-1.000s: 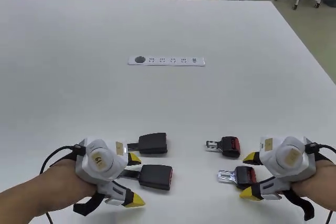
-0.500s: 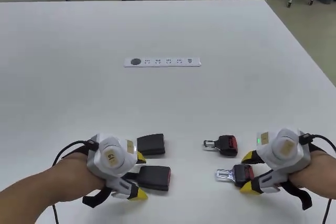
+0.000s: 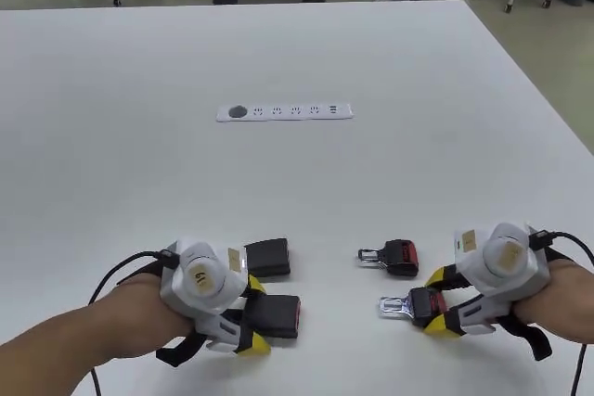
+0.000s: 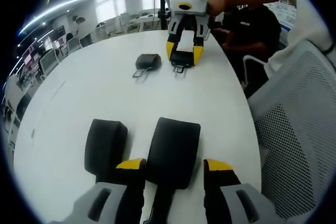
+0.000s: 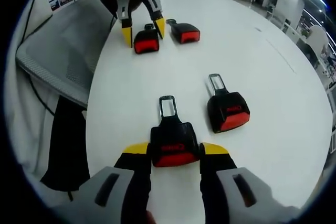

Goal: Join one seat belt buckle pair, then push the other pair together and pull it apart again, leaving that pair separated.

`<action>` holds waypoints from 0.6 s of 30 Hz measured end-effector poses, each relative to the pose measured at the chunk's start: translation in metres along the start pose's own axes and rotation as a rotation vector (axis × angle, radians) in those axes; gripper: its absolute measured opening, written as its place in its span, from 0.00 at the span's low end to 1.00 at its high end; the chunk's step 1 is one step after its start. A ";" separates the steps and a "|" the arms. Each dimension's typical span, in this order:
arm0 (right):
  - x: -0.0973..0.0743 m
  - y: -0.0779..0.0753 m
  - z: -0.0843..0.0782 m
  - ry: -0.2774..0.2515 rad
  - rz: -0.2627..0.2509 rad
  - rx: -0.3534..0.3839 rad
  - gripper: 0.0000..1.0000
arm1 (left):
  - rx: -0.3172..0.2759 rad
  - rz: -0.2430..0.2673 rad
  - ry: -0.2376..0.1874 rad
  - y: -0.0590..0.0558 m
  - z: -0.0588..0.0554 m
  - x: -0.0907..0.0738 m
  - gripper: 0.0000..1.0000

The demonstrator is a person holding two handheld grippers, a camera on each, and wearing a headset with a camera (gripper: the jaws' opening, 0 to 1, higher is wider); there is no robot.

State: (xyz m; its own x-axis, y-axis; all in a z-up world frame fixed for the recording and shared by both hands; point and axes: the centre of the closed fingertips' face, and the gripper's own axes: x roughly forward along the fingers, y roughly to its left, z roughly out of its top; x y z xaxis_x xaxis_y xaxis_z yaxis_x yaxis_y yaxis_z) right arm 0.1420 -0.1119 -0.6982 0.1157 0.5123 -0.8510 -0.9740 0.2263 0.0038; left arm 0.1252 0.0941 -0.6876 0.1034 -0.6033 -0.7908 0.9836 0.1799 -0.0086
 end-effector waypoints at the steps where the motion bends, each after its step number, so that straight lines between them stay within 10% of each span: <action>1: 0.000 0.001 0.001 -0.002 0.002 -0.005 0.35 | -0.004 0.001 -0.002 -0.001 0.001 -0.001 0.45; 18: 0.002 0.002 0.001 0.049 0.028 -0.053 0.34 | -0.014 -0.006 -0.008 -0.004 0.003 -0.002 0.33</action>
State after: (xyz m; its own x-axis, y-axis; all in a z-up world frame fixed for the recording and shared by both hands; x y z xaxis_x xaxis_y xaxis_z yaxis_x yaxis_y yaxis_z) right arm 0.1404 -0.1094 -0.6989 0.0795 0.4763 -0.8757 -0.9859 0.1674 0.0015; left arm 0.1217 0.0928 -0.6843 0.0991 -0.6102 -0.7860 0.9820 0.1876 -0.0218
